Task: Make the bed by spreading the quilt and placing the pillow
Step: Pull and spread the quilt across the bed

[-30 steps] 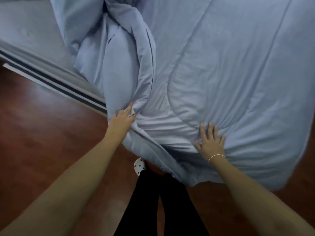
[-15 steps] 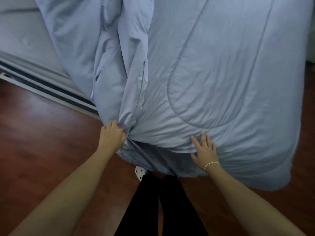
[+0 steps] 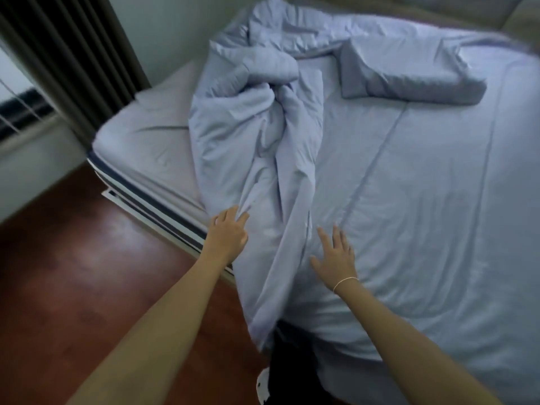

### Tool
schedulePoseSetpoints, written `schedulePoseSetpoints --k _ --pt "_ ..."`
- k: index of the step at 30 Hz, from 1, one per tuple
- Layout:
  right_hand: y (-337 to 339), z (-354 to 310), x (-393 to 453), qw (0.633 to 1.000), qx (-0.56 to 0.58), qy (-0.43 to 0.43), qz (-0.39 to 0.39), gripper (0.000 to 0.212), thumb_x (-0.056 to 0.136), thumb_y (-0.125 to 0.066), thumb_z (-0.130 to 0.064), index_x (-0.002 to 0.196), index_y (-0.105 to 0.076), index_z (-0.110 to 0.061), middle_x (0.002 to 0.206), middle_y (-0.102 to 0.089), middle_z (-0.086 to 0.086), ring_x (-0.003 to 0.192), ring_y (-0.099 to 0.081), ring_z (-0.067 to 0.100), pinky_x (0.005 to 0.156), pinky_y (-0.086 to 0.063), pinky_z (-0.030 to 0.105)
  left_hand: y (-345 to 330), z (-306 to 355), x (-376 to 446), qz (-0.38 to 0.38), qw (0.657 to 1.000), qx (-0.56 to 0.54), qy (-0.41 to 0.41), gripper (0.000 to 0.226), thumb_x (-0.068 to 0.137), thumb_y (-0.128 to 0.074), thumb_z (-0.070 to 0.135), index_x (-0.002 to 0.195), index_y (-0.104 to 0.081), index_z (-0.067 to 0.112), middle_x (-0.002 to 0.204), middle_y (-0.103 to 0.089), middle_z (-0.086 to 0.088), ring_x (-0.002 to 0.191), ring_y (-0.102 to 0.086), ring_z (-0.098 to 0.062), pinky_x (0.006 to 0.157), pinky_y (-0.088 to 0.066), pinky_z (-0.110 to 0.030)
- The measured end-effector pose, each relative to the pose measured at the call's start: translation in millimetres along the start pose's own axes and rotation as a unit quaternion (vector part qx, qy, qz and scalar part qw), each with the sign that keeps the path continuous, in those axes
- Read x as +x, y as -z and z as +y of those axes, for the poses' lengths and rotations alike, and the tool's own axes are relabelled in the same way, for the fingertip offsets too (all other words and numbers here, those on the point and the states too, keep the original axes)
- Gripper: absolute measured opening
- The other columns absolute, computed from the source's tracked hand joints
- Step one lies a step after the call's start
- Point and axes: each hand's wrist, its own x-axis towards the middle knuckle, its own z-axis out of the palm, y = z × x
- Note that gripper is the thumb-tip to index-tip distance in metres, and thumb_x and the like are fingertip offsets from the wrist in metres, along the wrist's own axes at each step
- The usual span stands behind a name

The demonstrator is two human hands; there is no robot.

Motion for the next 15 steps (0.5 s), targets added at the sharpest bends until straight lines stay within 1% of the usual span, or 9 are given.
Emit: schedulePoseSetpoints --k 1,3,5,6,11,15 --pt "3 -10 8 1.000 0.004 0.011 0.004 0.077 0.088 -0.052 -0.041 0.151 -0.008 -0.031 0.160 0.006 0.010 0.148 0.002 0.032 0.117 -0.014 0.054 4 -9 3 0.006 1.000 -0.002 0.014 0.044 0.082 -0.064 0.020 0.125 -0.056 0.012 0.136 -0.048 -0.018 0.118 -0.052 -0.038 0.097 -0.041 -0.049" --pt "6 -32 28 1.000 0.011 0.028 0.004 0.077 0.089 -0.052 -0.041 0.151 -0.009 -0.031 0.161 0.005 0.010 0.148 0.002 0.032 0.117 -0.014 0.055 13 -30 11 -0.003 0.999 -0.001 0.039 0.045 0.087 -0.059 0.024 0.130 -0.051 0.014 0.142 -0.041 -0.016 0.124 -0.047 -0.037 0.102 -0.036 -0.049" --pt "5 -52 52 0.999 0.027 0.031 0.001 0.076 0.089 -0.052 -0.041 0.151 -0.009 -0.031 0.161 0.004 0.010 0.148 0.001 0.032 0.116 -0.014 0.055 11 -52 23 -0.011 0.999 -0.002 0.050 0.047 0.090 -0.054 0.026 0.135 -0.045 0.016 0.147 -0.035 -0.014 0.128 -0.043 -0.035 0.105 -0.032 -0.048" --pt "4 -60 62 0.999 0.032 0.032 0.002 0.077 0.089 -0.052 -0.041 0.151 -0.009 -0.031 0.161 0.004 0.011 0.148 0.001 0.032 0.116 -0.015 0.056 10 -61 29 -0.012 0.999 -0.004 0.052 0.048 0.090 -0.054 0.026 0.136 -0.045 0.016 0.147 -0.035 -0.014 0.128 -0.043 -0.036 0.105 -0.033 -0.048" --pt "-2 -104 130 0.999 0.039 0.024 0.006 0.077 0.088 -0.053 -0.041 0.151 -0.009 -0.030 0.160 0.005 0.012 0.147 0.000 0.034 0.115 -0.014 0.056 8 -106 86 -0.031 0.999 0.003 0.037 0.048 0.092 -0.052 0.030 0.137 -0.042 0.019 0.148 -0.035 -0.013 0.130 -0.041 -0.033 0.104 -0.033 -0.047" --pt "4 -136 177 0.997 0.072 -0.005 0.009 0.075 0.090 -0.054 -0.039 0.151 -0.012 -0.028 0.160 0.002 0.013 0.147 0.000 0.034 0.116 -0.010 0.056 22 -133 140 -0.041 0.999 -0.006 0.014 0.047 0.093 -0.050 0.031 0.137 -0.042 0.018 0.148 -0.034 -0.013 0.130 -0.040 -0.032 0.104 -0.032 -0.045"
